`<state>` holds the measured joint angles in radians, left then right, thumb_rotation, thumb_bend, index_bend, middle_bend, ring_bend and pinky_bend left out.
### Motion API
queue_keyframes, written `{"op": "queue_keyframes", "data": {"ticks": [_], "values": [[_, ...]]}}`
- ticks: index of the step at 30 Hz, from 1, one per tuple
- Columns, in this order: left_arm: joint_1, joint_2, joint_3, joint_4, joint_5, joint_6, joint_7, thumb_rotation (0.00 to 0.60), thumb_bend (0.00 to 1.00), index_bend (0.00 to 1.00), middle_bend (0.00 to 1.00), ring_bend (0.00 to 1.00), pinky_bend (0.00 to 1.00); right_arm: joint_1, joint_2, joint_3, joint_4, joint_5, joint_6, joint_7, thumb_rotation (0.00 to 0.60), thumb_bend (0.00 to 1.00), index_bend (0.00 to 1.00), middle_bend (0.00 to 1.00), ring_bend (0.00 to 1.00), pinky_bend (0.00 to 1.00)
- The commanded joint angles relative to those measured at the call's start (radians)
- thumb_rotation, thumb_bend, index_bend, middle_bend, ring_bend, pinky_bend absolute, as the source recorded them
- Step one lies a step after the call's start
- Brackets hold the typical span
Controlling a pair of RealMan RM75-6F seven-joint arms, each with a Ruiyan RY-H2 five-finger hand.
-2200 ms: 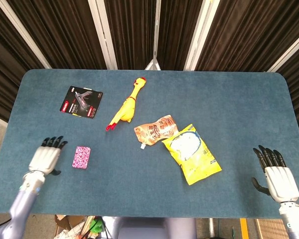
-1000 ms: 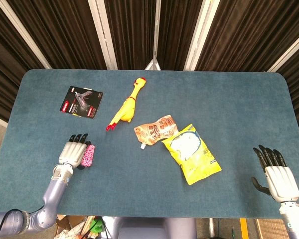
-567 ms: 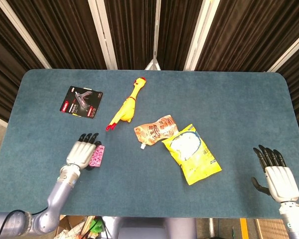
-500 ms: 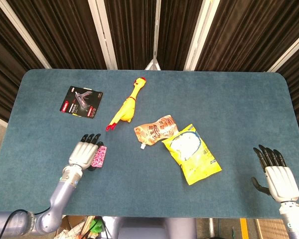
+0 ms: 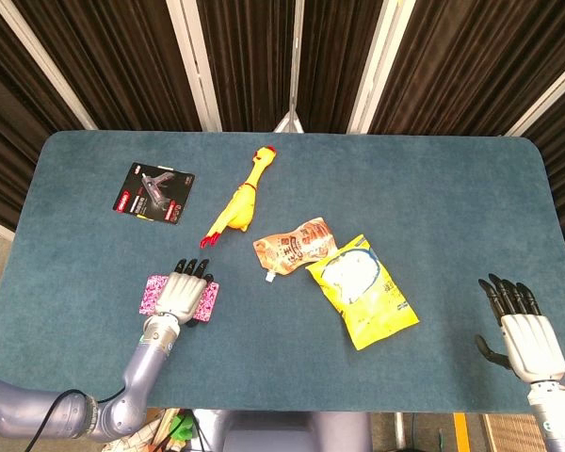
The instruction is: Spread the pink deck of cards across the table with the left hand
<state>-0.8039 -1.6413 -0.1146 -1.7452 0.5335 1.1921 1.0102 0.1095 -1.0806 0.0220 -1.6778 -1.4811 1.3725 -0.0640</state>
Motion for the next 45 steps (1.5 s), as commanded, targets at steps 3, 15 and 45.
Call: {"op": "queue_keyframes", "data": {"ticks": [3,15,45], "values": [[-0.021,-0.012,0.005,0.005,-0.057,0.013,0.043,0.600,0.33,0.29,0.00,0.00,0.00,0.000,0.000,0.000,0.000,-0.001,0.000,0.001,0.600,0.36,0.00,0.00,0.00,0.02],[-0.055,0.003,-0.005,-0.026,-0.146,0.049,0.087,0.600,0.25,0.09,0.00,0.00,0.00,-0.001,0.001,-0.001,-0.002,-0.004,0.003,0.004,0.600,0.36,0.00,0.00,0.00,0.02],[-0.051,-0.003,0.014,-0.003,-0.066,0.040,-0.037,0.600,0.48,0.49,0.00,0.00,0.00,-0.002,0.002,-0.003,-0.004,-0.008,0.005,0.006,0.600,0.36,0.00,0.00,0.00,0.02]]}}
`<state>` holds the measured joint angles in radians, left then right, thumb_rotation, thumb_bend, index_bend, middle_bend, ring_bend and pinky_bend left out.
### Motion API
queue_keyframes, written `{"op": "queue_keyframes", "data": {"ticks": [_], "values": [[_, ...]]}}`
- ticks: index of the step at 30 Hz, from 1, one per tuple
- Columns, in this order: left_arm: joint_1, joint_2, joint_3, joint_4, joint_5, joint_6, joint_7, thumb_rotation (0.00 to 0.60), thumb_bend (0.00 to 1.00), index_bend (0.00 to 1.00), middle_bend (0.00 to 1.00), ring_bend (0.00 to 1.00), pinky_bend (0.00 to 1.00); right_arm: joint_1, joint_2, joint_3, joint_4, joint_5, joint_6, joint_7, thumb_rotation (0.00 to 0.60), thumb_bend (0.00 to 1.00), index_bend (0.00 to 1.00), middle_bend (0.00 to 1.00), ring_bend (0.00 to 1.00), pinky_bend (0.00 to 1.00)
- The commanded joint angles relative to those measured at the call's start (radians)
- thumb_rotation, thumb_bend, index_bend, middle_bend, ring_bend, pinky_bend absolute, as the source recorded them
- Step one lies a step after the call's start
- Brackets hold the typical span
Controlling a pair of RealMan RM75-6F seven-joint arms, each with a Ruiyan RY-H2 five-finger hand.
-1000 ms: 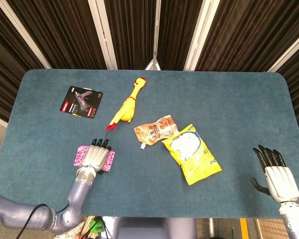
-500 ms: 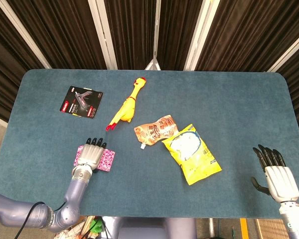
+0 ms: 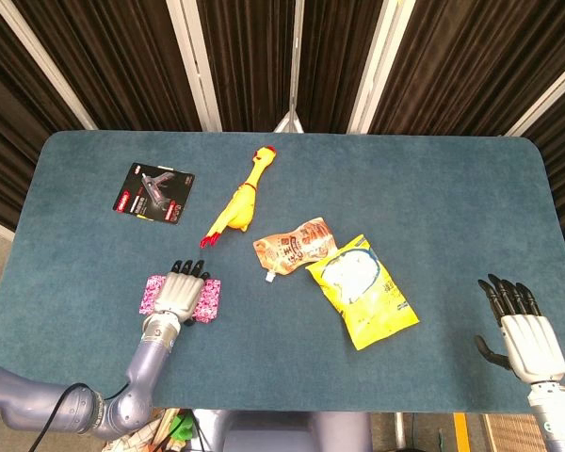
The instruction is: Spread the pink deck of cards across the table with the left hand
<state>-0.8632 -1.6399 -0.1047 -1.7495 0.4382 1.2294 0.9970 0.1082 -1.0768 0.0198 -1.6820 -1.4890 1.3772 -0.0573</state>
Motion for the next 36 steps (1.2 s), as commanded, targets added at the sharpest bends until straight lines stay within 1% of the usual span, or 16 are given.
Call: {"op": "queue_keyframes", "data": {"ticks": [1,10,15,17,20,28,29,31,33,36], "values": [[0.009,-0.004,0.006,0.001,0.034,0.003,-0.026,0.600,0.48,0.50,0.00,0.00,0.00,0.000,-0.002,-0.001,0.000,-0.001,0.001,-0.001,0.600,0.36,0.00,0.00,0.00,0.02],[0.013,-0.001,0.004,-0.024,0.086,-0.002,-0.063,0.600,0.49,0.52,0.00,0.00,0.00,0.000,-0.002,0.000,0.000,-0.001,0.001,0.000,0.600,0.36,0.00,0.00,0.00,0.02],[-0.004,-0.019,-0.004,-0.050,0.102,0.003,-0.049,0.600,0.49,0.52,0.00,0.00,0.00,0.000,0.000,0.001,-0.002,0.003,-0.001,-0.002,0.600,0.36,0.00,0.00,0.00,0.02],[-0.025,-0.046,-0.013,-0.052,0.094,0.003,-0.024,0.600,0.49,0.52,0.00,0.00,0.00,0.000,-0.001,0.002,-0.002,0.004,-0.001,-0.001,0.600,0.36,0.00,0.00,0.00,0.02],[-0.058,-0.094,-0.039,-0.033,0.057,0.017,0.017,0.600,0.49,0.52,0.00,0.00,0.00,0.000,-0.001,0.002,-0.001,0.005,0.000,0.002,0.600,0.36,0.00,0.00,0.00,0.02],[-0.112,-0.173,-0.078,0.005,0.014,0.028,0.068,0.600,0.49,0.51,0.00,0.00,0.00,-0.001,0.001,0.003,-0.001,0.010,-0.001,0.008,0.600,0.36,0.00,0.00,0.00,0.02],[-0.118,-0.183,-0.082,0.010,0.009,0.028,0.073,0.600,0.49,0.50,0.00,0.00,0.00,-0.001,0.001,0.003,-0.001,0.010,-0.002,0.009,0.600,0.36,0.00,0.00,0.00,0.02],[-0.127,-0.196,-0.086,0.017,0.002,0.029,0.081,0.600,0.46,0.44,0.00,0.00,0.00,0.000,0.001,0.004,-0.001,0.010,-0.003,0.009,0.600,0.36,0.00,0.00,0.00,0.02],[-0.136,-0.209,-0.086,0.023,-0.010,0.030,0.095,0.600,0.41,0.31,0.00,0.00,0.00,0.000,0.002,0.004,-0.001,0.011,-0.003,0.011,0.600,0.36,0.00,0.00,0.00,0.02],[-0.148,-0.225,-0.090,0.028,-0.045,0.044,0.123,0.600,0.35,0.18,0.00,0.00,0.00,-0.001,0.003,0.004,-0.001,0.011,-0.003,0.012,0.600,0.36,0.00,0.00,0.00,0.02]]}}
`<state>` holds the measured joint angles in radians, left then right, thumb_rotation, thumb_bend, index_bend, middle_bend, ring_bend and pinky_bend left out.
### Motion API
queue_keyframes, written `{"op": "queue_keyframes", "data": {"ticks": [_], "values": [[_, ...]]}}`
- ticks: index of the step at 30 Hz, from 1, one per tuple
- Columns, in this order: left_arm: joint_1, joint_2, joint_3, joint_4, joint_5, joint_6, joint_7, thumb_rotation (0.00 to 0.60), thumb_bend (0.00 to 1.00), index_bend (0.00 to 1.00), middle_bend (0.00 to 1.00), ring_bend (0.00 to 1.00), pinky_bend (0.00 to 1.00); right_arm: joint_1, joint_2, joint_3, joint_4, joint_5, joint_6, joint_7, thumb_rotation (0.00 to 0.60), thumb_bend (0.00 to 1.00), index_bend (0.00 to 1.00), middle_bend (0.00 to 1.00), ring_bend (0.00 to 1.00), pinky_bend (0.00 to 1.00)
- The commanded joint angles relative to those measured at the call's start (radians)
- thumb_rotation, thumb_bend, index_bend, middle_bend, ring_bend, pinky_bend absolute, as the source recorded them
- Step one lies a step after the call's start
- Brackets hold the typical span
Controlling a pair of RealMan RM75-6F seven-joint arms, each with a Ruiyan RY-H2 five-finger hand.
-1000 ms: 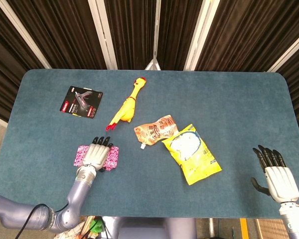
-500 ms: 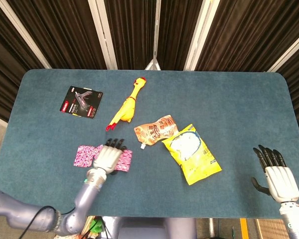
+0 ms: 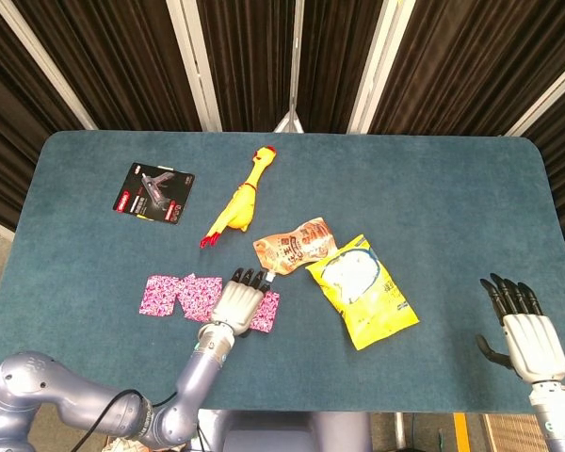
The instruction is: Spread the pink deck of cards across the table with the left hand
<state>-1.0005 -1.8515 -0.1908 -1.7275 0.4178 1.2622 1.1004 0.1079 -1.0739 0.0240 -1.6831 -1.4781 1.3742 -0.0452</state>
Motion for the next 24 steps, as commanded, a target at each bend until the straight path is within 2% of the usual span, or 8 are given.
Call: {"op": "queue_keyframes", "data": {"ticks": [1,3,8,16,19,22,24], "values": [[-0.012,-0.018,-0.007,0.007,-0.034,0.020,0.024,0.600,0.33,0.14,0.00,0.00,0.00,-0.001,0.001,0.000,0.000,0.000,0.001,0.002,0.600,0.36,0.00,0.00,0.00,0.02],[-0.012,-0.019,-0.011,0.008,-0.043,0.029,0.026,0.600,0.29,0.07,0.00,0.00,0.00,-0.002,0.002,-0.001,-0.001,-0.001,0.002,0.003,0.600,0.36,0.00,0.00,0.00,0.02],[-0.007,0.001,-0.015,-0.007,-0.025,0.033,0.009,0.600,0.27,0.03,0.00,0.00,0.00,-0.002,0.000,-0.001,0.002,-0.003,0.003,0.000,0.600,0.36,0.00,0.00,0.00,0.02],[0.021,0.065,-0.003,-0.062,0.034,0.030,-0.049,0.600,0.26,0.01,0.00,0.00,0.00,-0.004,0.000,-0.001,0.003,-0.002,0.006,-0.003,0.600,0.36,0.00,0.00,0.00,0.02],[0.060,0.130,0.037,-0.126,0.094,0.049,-0.087,0.600,0.26,0.01,0.00,0.00,0.00,-0.004,0.000,0.000,0.006,0.001,0.006,0.000,0.600,0.36,0.00,0.00,0.00,0.02],[0.123,0.233,0.118,-0.208,0.204,0.089,-0.139,0.600,0.26,0.01,0.00,0.00,0.00,-0.005,0.001,0.001,0.007,0.000,0.009,0.000,0.600,0.36,0.00,0.00,0.00,0.02],[0.184,0.322,0.198,-0.258,0.322,0.132,-0.194,0.600,0.26,0.01,0.00,0.00,0.00,-0.006,0.000,0.000,0.007,0.000,0.010,-0.006,0.600,0.36,0.00,0.00,0.00,0.02]]}}
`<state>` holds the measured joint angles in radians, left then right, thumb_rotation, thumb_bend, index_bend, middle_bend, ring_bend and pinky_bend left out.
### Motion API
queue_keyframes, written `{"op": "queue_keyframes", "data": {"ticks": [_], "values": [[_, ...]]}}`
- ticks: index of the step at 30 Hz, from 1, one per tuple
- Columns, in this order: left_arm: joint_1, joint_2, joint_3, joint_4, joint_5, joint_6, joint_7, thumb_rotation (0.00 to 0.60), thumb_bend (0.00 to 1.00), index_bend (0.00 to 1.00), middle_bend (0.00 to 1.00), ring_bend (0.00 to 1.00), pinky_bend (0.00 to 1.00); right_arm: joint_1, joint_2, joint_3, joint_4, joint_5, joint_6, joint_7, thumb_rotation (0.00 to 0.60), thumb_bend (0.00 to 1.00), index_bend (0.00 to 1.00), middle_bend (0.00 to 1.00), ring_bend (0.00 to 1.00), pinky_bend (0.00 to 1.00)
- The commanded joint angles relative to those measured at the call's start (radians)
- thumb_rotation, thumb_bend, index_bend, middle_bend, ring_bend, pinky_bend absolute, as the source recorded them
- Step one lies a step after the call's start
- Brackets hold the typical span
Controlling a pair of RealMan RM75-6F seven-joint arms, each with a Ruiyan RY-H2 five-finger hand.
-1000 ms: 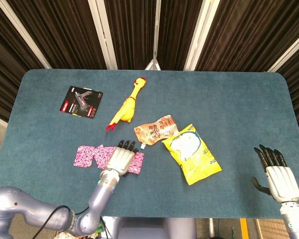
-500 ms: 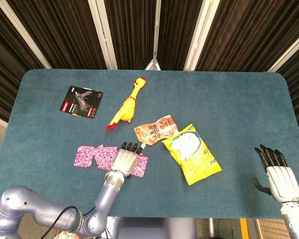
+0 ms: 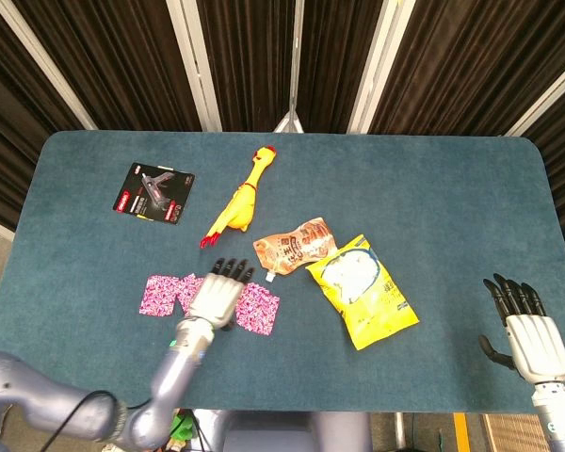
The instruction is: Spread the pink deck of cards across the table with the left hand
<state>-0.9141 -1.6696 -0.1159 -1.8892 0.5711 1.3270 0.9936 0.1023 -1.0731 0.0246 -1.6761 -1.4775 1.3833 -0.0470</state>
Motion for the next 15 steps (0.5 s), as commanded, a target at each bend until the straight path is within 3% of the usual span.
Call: {"op": "queue_keyframes", "data": {"ticks": [1,5,10,15], "values": [[0.123,0.174,0.155,-0.110,0.216,0.089,-0.111,0.600,0.26,0.01,0.00,0.00,0.00,-0.001,-0.002,0.000,0.001,-0.001,0.002,-0.007,0.600,0.36,0.00,0.00,0.00,0.02],[0.260,0.330,0.315,-0.117,0.473,0.196,-0.273,0.600,0.24,0.01,0.00,0.00,0.00,-0.002,-0.007,0.002,0.003,0.001,0.006,-0.024,0.600,0.36,0.00,0.00,0.00,0.02],[0.428,0.445,0.449,-0.007,0.703,0.359,-0.490,0.600,0.20,0.00,0.00,0.00,0.00,-0.004,-0.013,0.004,0.002,0.005,0.013,-0.042,0.600,0.36,0.00,0.00,0.00,0.02],[0.565,0.478,0.482,0.158,0.807,0.469,-0.685,0.600,0.19,0.00,0.00,0.00,0.00,-0.006,-0.020,0.006,0.000,0.008,0.018,-0.059,0.600,0.36,0.00,0.00,0.00,0.02]]}}
